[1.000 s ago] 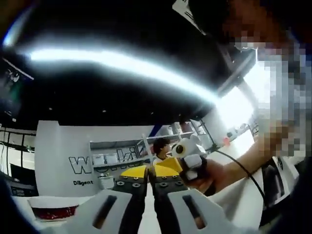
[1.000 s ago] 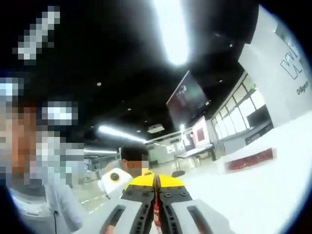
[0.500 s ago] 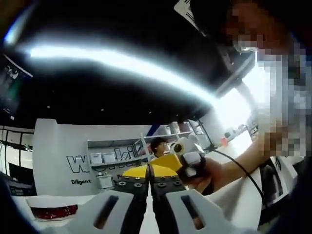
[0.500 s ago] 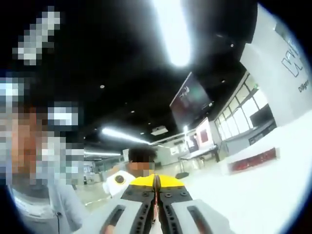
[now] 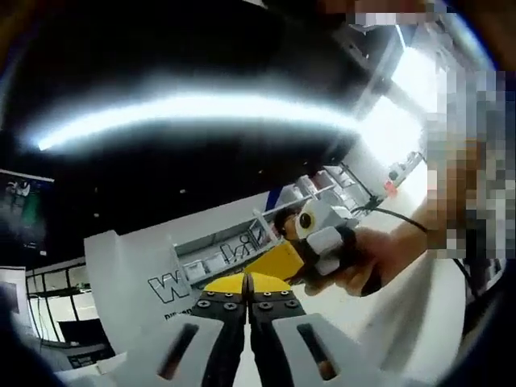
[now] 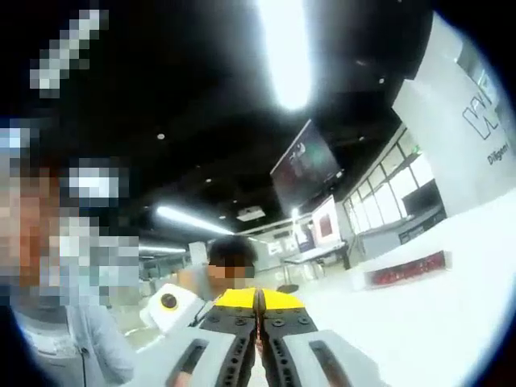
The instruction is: Tear open the coffee pouch, take out the coffee, and pour the coffee from the pouch into the cup
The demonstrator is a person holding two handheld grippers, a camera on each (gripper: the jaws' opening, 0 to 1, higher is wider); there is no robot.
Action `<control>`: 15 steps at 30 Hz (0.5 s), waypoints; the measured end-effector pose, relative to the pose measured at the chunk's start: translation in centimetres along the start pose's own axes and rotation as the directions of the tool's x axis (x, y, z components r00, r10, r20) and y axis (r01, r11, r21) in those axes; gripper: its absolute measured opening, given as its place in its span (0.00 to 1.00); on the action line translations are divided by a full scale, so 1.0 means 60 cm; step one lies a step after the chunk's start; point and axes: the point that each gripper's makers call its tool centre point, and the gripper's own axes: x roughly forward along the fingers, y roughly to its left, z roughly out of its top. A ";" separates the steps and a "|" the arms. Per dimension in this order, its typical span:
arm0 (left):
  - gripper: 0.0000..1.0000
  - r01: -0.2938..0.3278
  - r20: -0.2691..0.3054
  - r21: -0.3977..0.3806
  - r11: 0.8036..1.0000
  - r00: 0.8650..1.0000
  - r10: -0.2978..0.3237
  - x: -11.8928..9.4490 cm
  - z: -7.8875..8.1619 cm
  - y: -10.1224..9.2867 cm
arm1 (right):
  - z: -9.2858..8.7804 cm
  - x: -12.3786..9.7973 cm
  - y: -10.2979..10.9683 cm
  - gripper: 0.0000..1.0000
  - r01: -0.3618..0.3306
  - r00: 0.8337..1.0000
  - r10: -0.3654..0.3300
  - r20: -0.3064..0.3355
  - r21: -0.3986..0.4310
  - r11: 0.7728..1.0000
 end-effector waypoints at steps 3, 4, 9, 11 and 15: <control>0.01 0.002 -0.009 -0.010 1.000 1.000 -0.002 0.000 -0.002 0.001 | -0.002 0.000 -0.001 0.01 0.016 1.000 -0.016 -0.004 -0.009 1.000; 0.01 0.047 -0.002 0.001 0.999 0.999 -0.047 0.002 0.001 -0.012 | -0.003 0.002 -0.004 0.00 0.035 0.999 -0.035 -0.005 -0.013 0.999; 0.02 0.024 -0.039 0.062 0.998 0.999 -0.021 0.011 -0.002 -0.021 | 0.001 -0.006 -0.019 0.00 0.059 0.998 -0.059 -0.006 -0.035 0.998; 0.02 0.029 -0.032 0.037 0.999 0.999 -0.027 0.008 -0.002 -0.020 | -0.001 -0.006 -0.013 0.01 0.050 0.999 -0.050 0.003 -0.012 0.999; 0.02 0.025 -0.034 -0.027 0.999 0.999 -0.026 0.008 -0.004 -0.014 | 0.000 -0.007 -0.019 0.01 0.061 0.998 -0.061 0.011 -0.006 0.998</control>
